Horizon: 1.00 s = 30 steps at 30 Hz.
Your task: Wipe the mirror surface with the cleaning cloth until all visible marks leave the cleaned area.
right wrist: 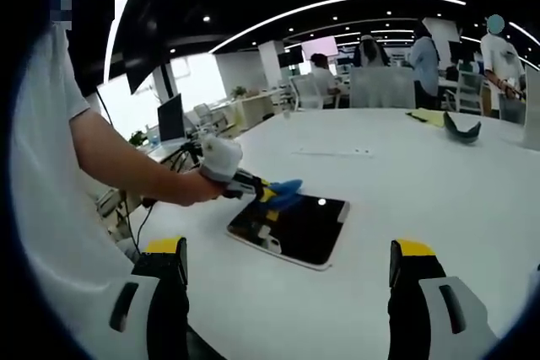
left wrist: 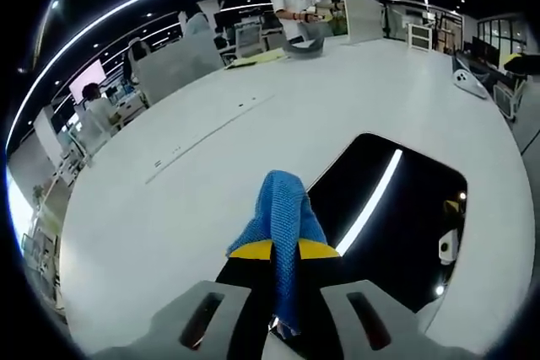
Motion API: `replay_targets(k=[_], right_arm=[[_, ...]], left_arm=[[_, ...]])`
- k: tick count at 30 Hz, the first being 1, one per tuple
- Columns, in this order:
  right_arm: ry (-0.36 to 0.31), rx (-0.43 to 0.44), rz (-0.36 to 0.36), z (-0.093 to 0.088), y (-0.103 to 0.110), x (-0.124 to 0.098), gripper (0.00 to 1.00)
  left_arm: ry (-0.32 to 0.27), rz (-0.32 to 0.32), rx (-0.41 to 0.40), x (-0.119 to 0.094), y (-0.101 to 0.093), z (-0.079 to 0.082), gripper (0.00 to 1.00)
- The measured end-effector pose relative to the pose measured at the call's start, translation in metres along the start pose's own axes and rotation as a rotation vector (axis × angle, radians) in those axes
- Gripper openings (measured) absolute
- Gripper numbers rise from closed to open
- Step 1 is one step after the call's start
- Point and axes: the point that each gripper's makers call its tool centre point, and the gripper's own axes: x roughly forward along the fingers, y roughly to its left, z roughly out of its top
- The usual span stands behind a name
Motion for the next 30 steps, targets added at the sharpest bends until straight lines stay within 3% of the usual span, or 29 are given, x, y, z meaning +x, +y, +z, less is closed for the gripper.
replay_targets(k=[30], right_arm=[[-0.001, 0.007, -0.008, 0.0, -0.006, -0.003, 1.0]], left_arm=[[-0.006, -0.036, 0.044, 0.013, -0.024, 0.017, 0.06]])
